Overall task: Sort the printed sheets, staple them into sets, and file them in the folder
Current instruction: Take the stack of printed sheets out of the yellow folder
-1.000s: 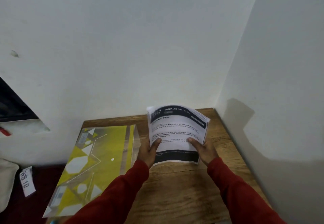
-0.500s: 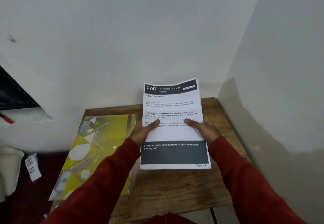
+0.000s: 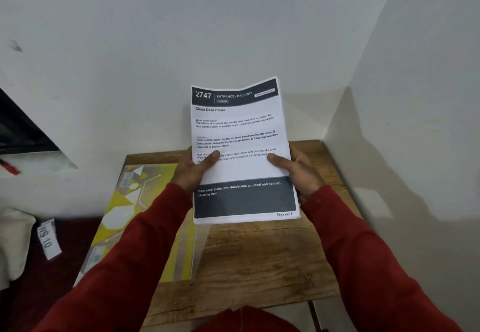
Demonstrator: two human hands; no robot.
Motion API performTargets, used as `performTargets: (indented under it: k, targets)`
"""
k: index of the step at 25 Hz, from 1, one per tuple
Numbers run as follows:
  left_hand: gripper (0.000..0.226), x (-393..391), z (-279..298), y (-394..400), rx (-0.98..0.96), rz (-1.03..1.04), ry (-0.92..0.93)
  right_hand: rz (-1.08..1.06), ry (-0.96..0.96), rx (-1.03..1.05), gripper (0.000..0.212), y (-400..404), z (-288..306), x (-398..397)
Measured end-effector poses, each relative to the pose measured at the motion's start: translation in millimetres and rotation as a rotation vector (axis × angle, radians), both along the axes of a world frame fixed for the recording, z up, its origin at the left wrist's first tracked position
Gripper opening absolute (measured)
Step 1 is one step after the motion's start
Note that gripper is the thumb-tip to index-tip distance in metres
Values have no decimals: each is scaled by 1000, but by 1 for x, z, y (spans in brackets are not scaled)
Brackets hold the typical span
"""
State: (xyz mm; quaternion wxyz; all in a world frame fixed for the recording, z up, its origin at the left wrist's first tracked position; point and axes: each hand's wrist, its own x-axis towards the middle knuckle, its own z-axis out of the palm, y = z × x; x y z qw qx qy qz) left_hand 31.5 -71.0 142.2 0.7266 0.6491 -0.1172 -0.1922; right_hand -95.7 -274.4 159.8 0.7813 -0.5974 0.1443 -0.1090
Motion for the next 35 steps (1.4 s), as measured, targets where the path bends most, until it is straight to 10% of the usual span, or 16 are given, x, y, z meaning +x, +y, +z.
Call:
performTargets:
  k: [35]
  targets:
    - [28,-26,53,18,-225,-38,18,-35,-164,253,53,55,65,-29]
